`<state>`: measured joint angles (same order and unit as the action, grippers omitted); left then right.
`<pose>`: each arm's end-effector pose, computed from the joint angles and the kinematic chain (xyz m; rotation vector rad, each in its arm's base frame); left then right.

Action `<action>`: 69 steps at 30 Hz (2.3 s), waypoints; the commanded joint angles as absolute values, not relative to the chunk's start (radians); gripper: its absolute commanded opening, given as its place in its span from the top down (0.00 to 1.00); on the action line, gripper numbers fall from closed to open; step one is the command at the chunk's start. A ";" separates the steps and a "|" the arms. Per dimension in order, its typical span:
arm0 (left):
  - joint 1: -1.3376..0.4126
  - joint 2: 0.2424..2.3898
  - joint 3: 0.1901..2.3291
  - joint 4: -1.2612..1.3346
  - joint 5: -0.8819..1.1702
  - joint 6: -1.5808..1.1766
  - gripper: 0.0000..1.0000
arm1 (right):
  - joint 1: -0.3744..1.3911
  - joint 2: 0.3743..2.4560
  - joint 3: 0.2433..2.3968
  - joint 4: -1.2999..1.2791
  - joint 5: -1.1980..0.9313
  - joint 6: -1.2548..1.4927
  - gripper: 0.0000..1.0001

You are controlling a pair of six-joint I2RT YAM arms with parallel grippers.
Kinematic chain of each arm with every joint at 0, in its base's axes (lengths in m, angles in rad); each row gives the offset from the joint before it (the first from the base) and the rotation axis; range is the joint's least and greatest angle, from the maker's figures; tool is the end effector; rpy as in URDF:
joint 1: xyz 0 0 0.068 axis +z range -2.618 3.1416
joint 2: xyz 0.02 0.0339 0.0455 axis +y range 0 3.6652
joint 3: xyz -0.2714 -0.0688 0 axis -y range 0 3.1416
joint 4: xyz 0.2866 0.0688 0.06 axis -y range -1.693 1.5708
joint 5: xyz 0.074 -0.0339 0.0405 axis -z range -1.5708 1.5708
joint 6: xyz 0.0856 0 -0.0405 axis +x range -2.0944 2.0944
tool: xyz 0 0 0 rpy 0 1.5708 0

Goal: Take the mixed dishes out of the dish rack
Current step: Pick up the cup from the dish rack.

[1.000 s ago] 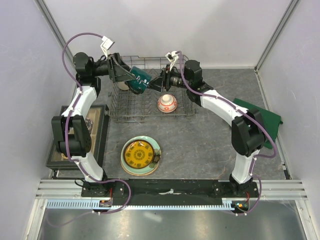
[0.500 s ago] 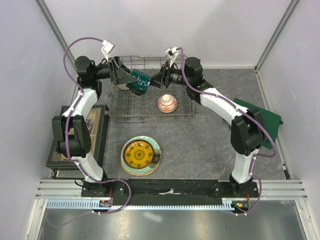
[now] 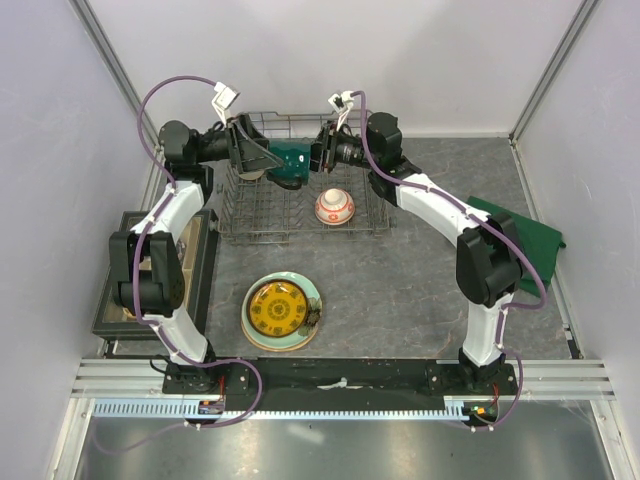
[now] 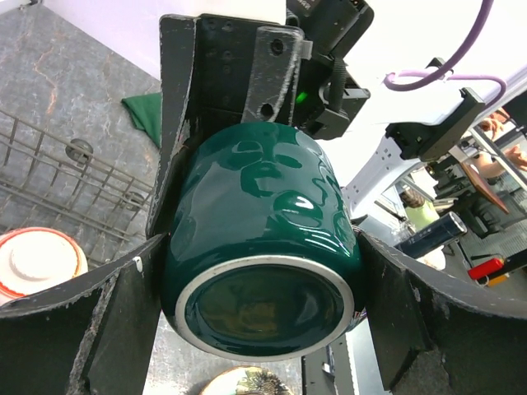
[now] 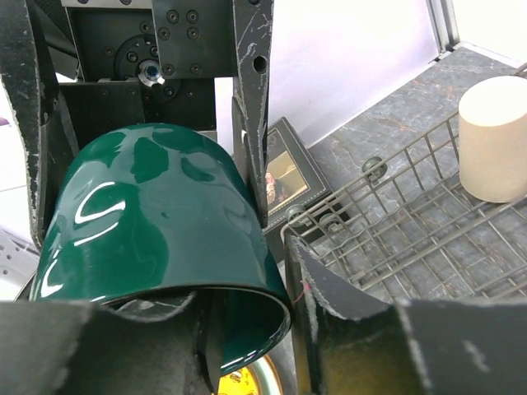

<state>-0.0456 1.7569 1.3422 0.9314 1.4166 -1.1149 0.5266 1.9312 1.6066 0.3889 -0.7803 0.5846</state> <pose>0.4282 -0.1042 0.3627 0.7420 1.5787 -1.6257 0.4375 0.3240 0.3416 -0.6444 1.5935 1.4354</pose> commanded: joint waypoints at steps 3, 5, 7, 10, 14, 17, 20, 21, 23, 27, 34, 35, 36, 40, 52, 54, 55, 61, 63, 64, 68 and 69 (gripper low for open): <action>-0.054 1.727 1.359 1.017 1.388 -1.172 0.98 | 0.548 1.936 1.661 0.485 -0.834 0.634 0.69; -0.054 1.727 1.356 1.015 1.391 -1.172 0.98 | 0.548 1.936 1.657 0.485 -0.839 0.634 0.77; -0.054 1.732 1.351 1.014 1.396 -1.172 0.98 | 0.548 1.934 1.649 0.494 -0.842 0.641 0.86; -0.054 1.735 1.348 1.009 1.399 -1.170 0.98 | 0.548 1.930 1.646 0.497 -0.847 0.646 0.97; -0.054 1.736 1.350 0.991 1.405 -1.151 0.90 | 0.548 1.919 1.641 0.494 -0.851 0.643 1.00; -0.052 1.733 1.351 0.960 1.408 -1.123 0.81 | 0.548 1.907 1.632 0.479 -0.853 0.630 1.00; -0.051 1.735 1.356 0.913 1.411 -1.089 0.73 | 0.548 1.893 1.623 0.456 -0.847 0.603 1.00; -0.051 1.733 1.361 0.904 1.413 -1.074 0.68 | 0.548 1.891 1.617 0.454 -0.845 0.600 1.00; -0.046 1.732 1.364 0.871 1.410 -1.057 0.63 | 0.546 1.887 1.614 0.449 -0.845 0.594 1.00; -0.035 1.718 1.365 0.801 1.399 -0.990 0.53 | 0.545 1.885 1.620 0.442 -0.844 0.588 1.00; -0.023 1.704 1.399 0.681 1.379 -0.902 0.33 | 0.545 1.887 1.615 0.434 -0.847 0.580 1.00; -0.020 1.706 1.405 0.673 1.378 -0.902 0.30 | 0.545 1.885 1.614 0.436 -0.847 0.580 1.00; -0.020 1.706 1.417 0.670 1.376 -0.902 0.28 | 0.545 1.884 1.611 0.437 -0.847 0.580 1.00; -0.015 1.713 1.440 0.670 1.368 -0.916 0.23 | 0.545 1.879 1.597 0.440 -0.850 0.581 1.00; -0.015 1.701 1.408 0.890 1.399 -1.106 0.01 | 0.546 1.887 1.600 0.459 -0.856 0.601 1.00; -0.015 1.698 1.394 0.916 1.405 -1.129 0.01 | 0.545 1.896 1.612 0.471 -0.867 0.618 1.00; -0.015 1.698 1.390 0.942 1.408 -1.140 0.01 | 0.545 1.898 1.617 0.479 -0.873 0.627 1.00; -0.015 1.695 1.373 1.002 1.434 -1.198 0.01 | 0.545 1.911 1.615 0.558 -0.908 0.690 1.00; -0.015 1.695 1.376 1.019 1.439 -1.206 0.01 | 0.546 1.916 1.617 0.574 -0.919 0.701 1.00; -0.014 1.697 1.376 1.020 1.439 -1.210 0.01 | 0.546 1.919 1.617 0.580 -0.920 0.712 1.00; -0.008 1.703 1.407 1.020 1.439 -1.224 0.01 | 0.546 1.917 1.602 0.574 -0.928 0.703 1.00; -0.008 1.707 1.417 1.019 1.436 -1.227 0.01 | 0.546 1.916 1.597 0.566 -0.928 0.693 1.00</action>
